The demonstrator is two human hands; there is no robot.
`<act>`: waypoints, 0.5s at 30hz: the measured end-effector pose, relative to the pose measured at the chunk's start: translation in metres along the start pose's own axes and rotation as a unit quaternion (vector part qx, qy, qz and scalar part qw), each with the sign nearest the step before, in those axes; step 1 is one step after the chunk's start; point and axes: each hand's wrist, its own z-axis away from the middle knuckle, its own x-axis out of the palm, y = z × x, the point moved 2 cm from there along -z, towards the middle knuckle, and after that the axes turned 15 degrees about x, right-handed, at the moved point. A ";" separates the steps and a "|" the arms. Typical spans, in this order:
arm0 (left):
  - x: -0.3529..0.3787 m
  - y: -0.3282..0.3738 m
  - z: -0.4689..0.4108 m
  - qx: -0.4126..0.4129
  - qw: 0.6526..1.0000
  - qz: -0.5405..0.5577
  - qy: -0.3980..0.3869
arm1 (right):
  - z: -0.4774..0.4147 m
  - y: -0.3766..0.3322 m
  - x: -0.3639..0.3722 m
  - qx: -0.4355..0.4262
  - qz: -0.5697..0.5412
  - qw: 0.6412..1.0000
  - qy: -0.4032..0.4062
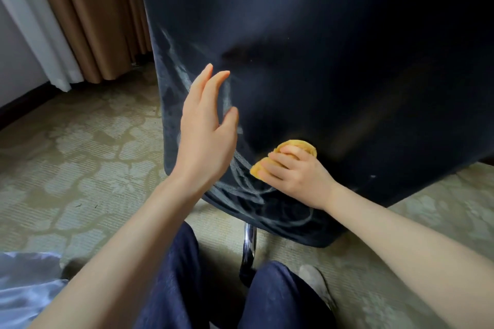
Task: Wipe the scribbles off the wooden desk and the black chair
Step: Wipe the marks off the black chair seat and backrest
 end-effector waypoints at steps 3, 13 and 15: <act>0.005 0.006 0.003 0.001 1.000 0.002 -0.001 | 0.021 0.004 -0.014 -0.009 -0.030 0.998 -0.056; 0.046 0.015 0.076 -0.160 0.956 0.149 -0.195 | 0.036 -0.019 -0.106 0.585 -0.464 0.663 -0.051; 0.050 0.018 0.088 -0.193 0.924 0.212 -0.254 | 0.030 -0.026 -0.117 0.638 -0.528 0.560 -0.031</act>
